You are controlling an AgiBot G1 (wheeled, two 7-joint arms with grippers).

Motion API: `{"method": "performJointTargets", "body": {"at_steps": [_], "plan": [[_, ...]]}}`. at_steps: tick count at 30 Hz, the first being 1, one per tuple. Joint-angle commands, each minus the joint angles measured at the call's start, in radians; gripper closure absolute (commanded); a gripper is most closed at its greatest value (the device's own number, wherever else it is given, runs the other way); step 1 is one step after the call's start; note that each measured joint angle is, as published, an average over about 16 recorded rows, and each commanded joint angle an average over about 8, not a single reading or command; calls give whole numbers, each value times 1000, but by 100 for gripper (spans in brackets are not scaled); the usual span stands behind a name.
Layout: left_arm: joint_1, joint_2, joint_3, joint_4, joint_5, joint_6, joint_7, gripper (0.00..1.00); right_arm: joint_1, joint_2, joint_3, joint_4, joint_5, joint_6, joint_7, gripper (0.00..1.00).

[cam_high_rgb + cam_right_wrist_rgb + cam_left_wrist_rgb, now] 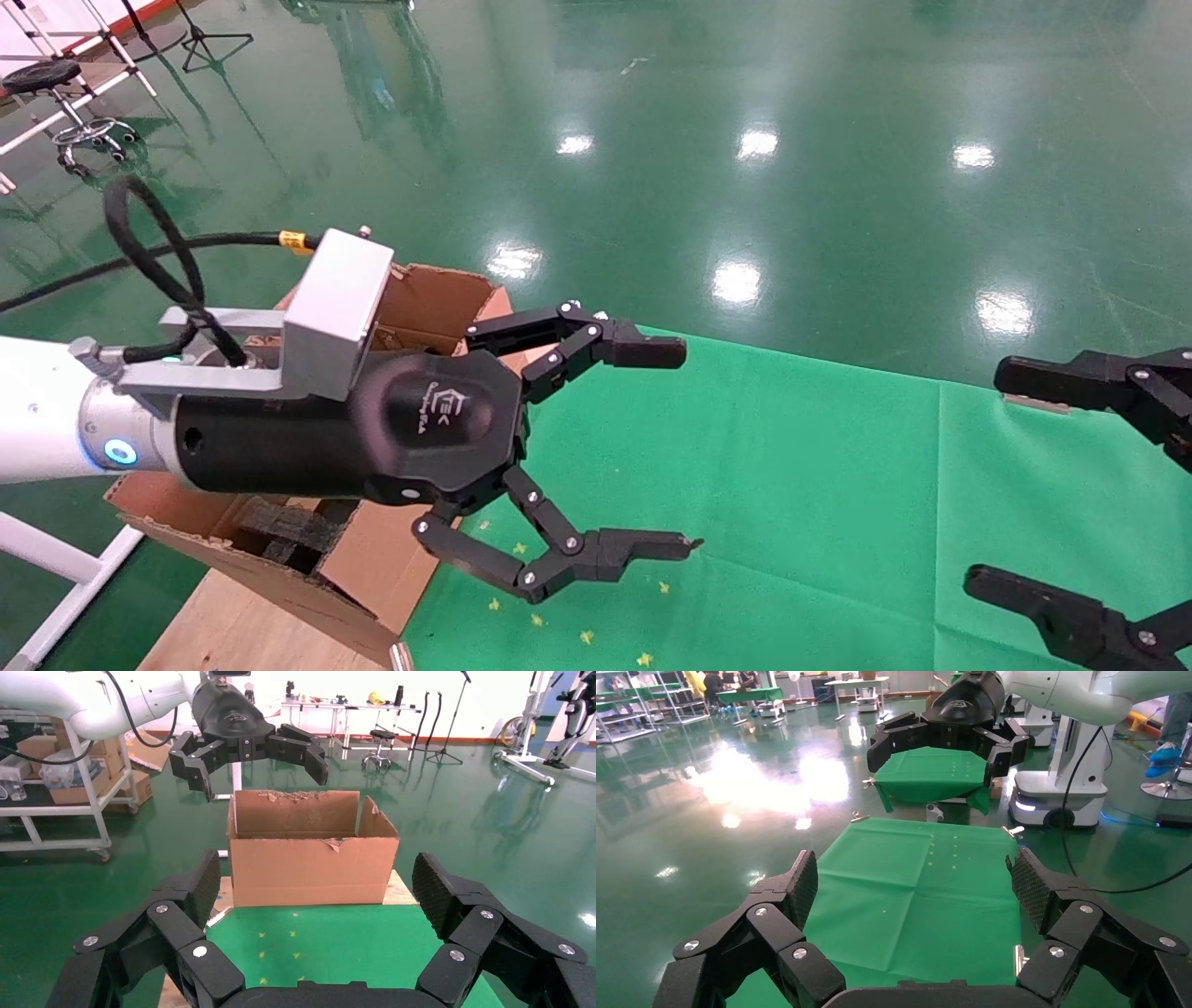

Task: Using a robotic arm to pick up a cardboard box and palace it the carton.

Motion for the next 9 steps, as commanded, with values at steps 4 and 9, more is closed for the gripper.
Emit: {"method": "performJointTargets", "body": {"at_steps": [4, 9], "plan": [[0, 0, 0, 0, 0, 0, 0, 0, 0, 0, 0, 0, 0, 0, 0, 0], [0, 0, 0, 0, 0, 0, 0, 0, 0, 0, 0, 0, 0, 0, 0, 0]]}}
